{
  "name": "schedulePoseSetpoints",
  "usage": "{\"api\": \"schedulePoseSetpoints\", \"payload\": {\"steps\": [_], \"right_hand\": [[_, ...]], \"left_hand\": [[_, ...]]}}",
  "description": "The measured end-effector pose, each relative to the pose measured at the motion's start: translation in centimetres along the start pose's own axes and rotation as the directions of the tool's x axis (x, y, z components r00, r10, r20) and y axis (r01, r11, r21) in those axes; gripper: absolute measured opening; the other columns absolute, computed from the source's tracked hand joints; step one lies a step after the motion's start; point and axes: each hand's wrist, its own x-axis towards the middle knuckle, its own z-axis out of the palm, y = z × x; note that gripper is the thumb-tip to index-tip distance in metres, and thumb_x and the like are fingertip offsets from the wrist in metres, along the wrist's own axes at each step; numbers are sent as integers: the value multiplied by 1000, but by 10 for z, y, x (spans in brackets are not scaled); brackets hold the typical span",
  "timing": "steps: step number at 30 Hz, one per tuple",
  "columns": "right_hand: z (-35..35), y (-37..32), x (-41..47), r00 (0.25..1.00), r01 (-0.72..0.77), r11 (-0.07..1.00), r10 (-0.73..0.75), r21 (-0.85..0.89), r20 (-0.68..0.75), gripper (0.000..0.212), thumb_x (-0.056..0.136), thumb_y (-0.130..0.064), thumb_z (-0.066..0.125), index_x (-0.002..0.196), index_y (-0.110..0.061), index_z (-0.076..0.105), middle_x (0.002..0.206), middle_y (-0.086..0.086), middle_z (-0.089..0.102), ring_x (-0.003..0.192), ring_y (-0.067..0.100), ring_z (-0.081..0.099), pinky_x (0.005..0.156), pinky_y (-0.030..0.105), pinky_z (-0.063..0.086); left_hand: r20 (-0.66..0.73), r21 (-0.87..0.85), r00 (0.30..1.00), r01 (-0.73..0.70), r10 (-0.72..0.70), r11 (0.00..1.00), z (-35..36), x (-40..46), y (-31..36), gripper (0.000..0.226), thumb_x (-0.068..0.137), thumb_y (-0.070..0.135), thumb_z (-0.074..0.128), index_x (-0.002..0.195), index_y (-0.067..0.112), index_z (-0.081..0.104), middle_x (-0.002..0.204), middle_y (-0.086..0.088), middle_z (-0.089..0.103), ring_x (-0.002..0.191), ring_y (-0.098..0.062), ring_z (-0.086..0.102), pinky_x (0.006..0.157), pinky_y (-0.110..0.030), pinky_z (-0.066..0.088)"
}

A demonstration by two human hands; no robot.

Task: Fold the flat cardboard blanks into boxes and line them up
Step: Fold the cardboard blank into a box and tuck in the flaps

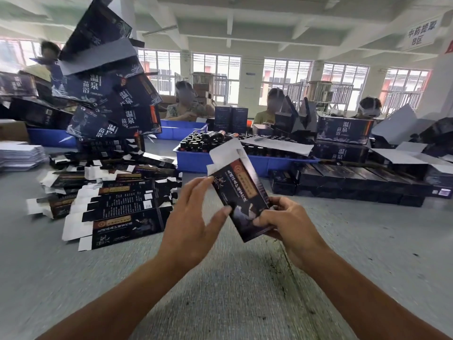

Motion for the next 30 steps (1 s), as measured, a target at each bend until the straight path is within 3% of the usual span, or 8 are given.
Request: {"api": "schedulePoseSetpoints", "payload": {"steps": [2,5,8,11,17,23,27,30], "right_hand": [[2,4,0,996,-41,999,41,8,83,60,51,-12,78,109,-14,65,94,0,78,88,18,74,76,31,59],[6,6,-3,975,-74,992,94,-103,202,62,55,-15,85,113,-14,63,102,-1,77,96,16,74,90,36,59],[7,3,-7,969,-40,975,91,-219,228,57,66,-28,87,118,-23,63,106,-9,76,99,8,72,93,37,55],[4,-3,-7,991,40,990,-23,-134,131,59,74,-40,86,126,-27,61,114,-16,73,102,1,69,89,30,53],[-1,-7,-2,992,126,992,-127,14,27,39,87,-14,76,123,-24,63,118,-9,73,108,10,70,97,42,55],[0,-6,-3,984,174,985,-174,-6,48,30,90,-16,74,115,-26,61,113,-11,73,102,11,72,90,39,58],[2,-6,-4,969,246,969,-245,-34,42,32,92,-14,72,115,-31,58,112,-16,73,99,4,71,73,17,56],[4,-6,-6,953,301,949,-295,-94,67,41,94,-17,69,125,-42,57,118,-13,70,107,2,67,79,16,56]], "left_hand": [[76,-281,970,243,-231,928,-5,6,1,81,82,68,56,151,33,33,138,15,51,114,12,52,90,-17,43],[214,-513,921,389,-324,766,-8,13,-3,85,79,56,66,153,32,33,113,18,72,100,9,66,82,-15,49],[255,-565,920,390,-296,727,-8,13,-5,81,74,48,74,147,31,44,109,15,75,102,-4,71,92,-31,54],[292,-561,919,390,-266,731,-9,13,-4,61,69,42,81,127,37,61,110,15,74,102,-5,71,83,-23,58],[415,-500,869,465,-269,731,-7,11,-6,46,74,28,86,115,27,67,105,8,76,99,-8,71,86,-26,53],[317,-630,924,375,-216,680,-9,11,-3,61,71,30,83,126,30,56,117,13,72,107,-8,70,80,-19,57],[218,-617,967,239,-129,750,-11,9,2,49,78,30,77,123,38,58,117,15,72,107,-7,69,81,-16,55],[184,-534,980,160,-70,830,-10,7,4,42,81,33,71,121,45,62,117,29,66,109,1,65,79,-12,53]]}}
